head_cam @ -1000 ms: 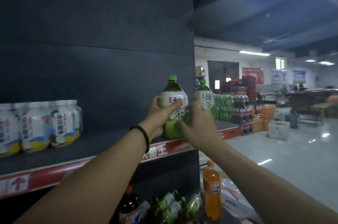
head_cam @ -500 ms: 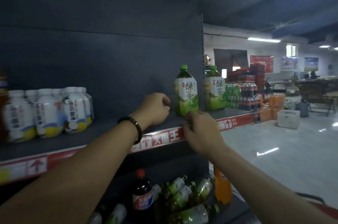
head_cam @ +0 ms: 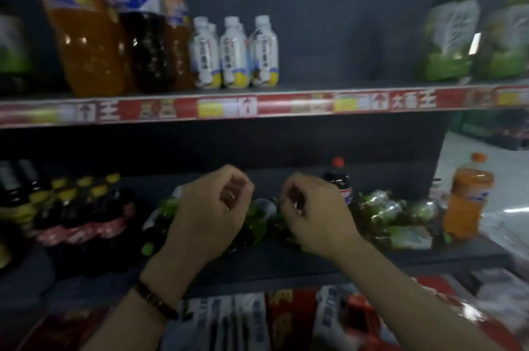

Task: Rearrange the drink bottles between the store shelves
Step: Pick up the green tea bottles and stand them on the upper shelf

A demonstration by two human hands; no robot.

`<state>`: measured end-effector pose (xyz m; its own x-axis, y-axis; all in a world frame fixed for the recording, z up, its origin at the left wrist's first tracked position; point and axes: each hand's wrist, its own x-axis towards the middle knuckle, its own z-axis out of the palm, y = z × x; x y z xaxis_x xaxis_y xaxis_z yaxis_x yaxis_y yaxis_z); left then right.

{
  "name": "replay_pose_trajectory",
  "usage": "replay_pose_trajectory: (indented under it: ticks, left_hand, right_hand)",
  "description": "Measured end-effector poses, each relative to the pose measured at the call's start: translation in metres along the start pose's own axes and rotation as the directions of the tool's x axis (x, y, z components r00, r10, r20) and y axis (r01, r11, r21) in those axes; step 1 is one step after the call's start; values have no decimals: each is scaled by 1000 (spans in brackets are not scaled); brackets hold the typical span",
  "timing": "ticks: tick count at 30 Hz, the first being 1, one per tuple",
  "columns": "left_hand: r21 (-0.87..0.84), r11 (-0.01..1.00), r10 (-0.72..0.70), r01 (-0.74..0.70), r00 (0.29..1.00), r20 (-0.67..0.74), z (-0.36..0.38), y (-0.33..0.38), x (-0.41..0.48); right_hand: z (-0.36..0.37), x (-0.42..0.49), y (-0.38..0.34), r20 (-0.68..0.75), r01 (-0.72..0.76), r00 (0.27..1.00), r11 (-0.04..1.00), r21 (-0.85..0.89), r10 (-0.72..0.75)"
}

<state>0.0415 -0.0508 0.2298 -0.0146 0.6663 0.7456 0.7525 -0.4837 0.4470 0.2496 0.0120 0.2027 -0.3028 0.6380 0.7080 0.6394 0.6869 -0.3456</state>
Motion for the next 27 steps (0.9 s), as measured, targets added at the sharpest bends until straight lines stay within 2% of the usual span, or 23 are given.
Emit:
replay_pose_trajectory:
  ticks: [3,5,8,10,12,14,16,18,22,27]
  left_hand:
    - [78,974,-219,211,968,122,21,-78,-37]
    - [140,957,-274,253,948,163,36,-117,-54]
    - [114,940,-338,323,926,167,63,-156,-74]
    - [91,903,-429,420,893,139,83,-177,-83]
    - [10,848,-523,530,834,174,98,-190,-84]
    - [-73,757,-622,650,750,223,102,-202,-79]
    - [-106,674,-705,731,679,206,102,-216,-79]
    - [-155,612,-752,775,631,188,101,-229,-82]
    - [-366,403,-832,839,502,237,99,-236,-86]
    - [-387,298,-833,873,436,342,96,-214,-85]
  right_hand:
    - [73,-19,14,166,-237,960,969,64,224]
    - [116,-31,28,252,-336,918,939,76,308]
    - [166,-41,46,308,-435,867,896,88,391]
    - [195,-43,52,299,-455,865,882,124,404]
    - [222,-44,49,269,-419,888,898,137,373]
    - [246,-43,40,259,-361,909,928,91,328]
    - [262,-36,29,272,-355,901,935,8,339]
    - [272,-27,20,272,-365,887,928,-80,372]
    - [286,-22,14,285,-379,863,907,-182,418]
    - [280,-22,13,264,-468,850,883,-21,456]
